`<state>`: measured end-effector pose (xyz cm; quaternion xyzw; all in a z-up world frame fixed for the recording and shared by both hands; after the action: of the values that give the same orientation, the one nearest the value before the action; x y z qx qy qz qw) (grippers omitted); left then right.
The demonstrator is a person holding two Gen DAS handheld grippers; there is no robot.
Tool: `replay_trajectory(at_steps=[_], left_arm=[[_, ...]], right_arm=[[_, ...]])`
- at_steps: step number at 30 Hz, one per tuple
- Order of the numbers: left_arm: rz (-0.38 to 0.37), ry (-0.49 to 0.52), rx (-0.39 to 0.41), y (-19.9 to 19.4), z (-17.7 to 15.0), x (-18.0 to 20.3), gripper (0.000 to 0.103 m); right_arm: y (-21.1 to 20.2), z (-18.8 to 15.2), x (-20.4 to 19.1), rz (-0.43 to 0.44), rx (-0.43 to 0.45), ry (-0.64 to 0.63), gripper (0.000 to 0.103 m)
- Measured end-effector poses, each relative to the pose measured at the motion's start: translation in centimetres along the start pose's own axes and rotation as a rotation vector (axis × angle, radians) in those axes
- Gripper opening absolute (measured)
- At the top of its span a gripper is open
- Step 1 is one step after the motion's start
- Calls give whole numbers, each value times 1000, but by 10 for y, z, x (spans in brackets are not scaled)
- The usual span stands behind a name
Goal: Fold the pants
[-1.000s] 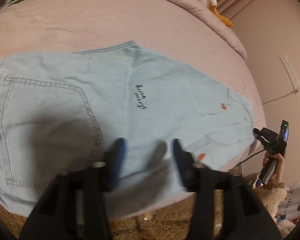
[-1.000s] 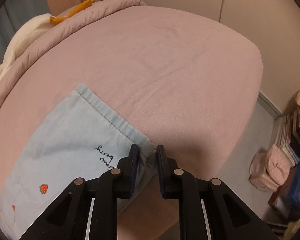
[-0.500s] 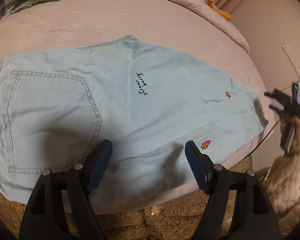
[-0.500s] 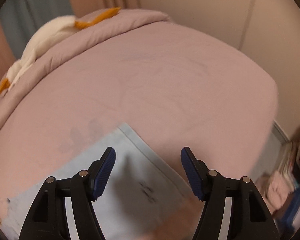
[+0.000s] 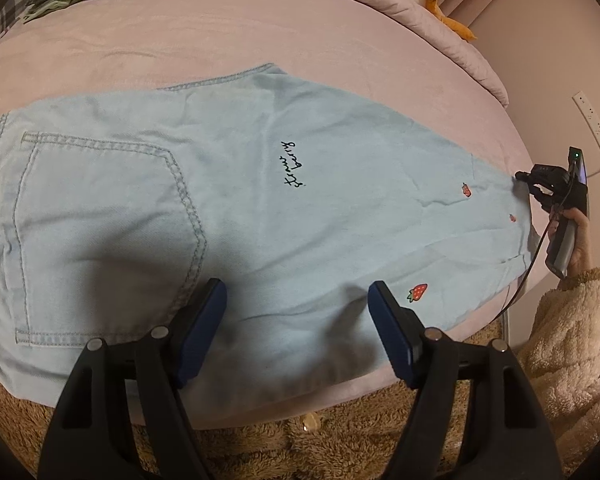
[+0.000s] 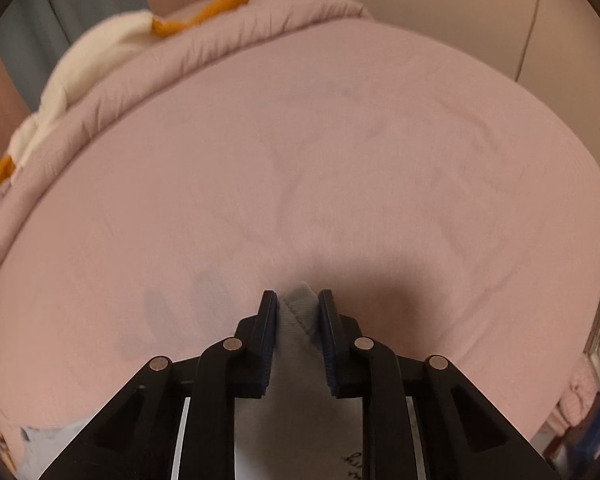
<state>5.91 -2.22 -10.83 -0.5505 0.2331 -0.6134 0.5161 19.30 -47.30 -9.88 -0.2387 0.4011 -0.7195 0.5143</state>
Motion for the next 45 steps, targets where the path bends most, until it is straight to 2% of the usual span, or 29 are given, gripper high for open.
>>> replay_trajectory(at_steps=[2,6,13,14,16,17,18,21,26,30,32,33,34,35,40,45], left_arm=[[0,1,-2,0,1,0,73],[-1,9,-1,2,0,1,73],[15,13,6,3,-2,5,73],[13,12,7,3,-2,5,73],[9,9,8,3,-2,4,73],[8,8,7,3,-2,3,73],[9,6,7,3,-2,3,74],[9,9,8,4,-2,4,74],[10,16,9,4,-2,6,76],[10,17,9,5,-2,7,76],[9,16,9,5,-2,7,77],[8,15,9,5,-2,7,77],[8,14,9,5,-2,7,77],[7,12,8,5,-2,7,77],[-7,4,7,4,-2,5,77],[5,14,8,5,-2,7,77]], right_arm=[[7,0,-4,-34,-14,-21,19],[29,1,1,-46,-37,-12,17],[25,-2,5,-46,-23,-31,17],[19,-5,8,-41,-23,-27,18],[14,-3,8,-36,-18,-2,31],[6,-6,10,-44,-14,15,45],[-2,-9,14,-48,-3,27,51],[-25,-24,22,-58,26,29,51],[-46,-56,41,-122,5,44,51],[-52,-74,51,-117,-3,69,51],[-49,-76,52,-106,-2,82,47],[-46,-76,53,-101,-3,77,27],[-42,-76,53,-107,-13,75,13],[-39,-76,54,-115,-23,85,9],[-54,-73,55,-118,41,110,8],[-37,-86,66,-105,-5,135,8]])
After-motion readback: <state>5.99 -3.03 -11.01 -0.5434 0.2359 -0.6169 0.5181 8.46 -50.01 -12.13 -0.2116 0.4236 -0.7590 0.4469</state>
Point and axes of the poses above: each gripper's, at about its wrist camera, not at the fingertips, and y roughly the way its jaws point, x to its right, z to its top, the point moved 1 cm from there along y, roughly the way its jaws point, and after that the axes turned 10 degrees about -y, right-handed, at the moved point
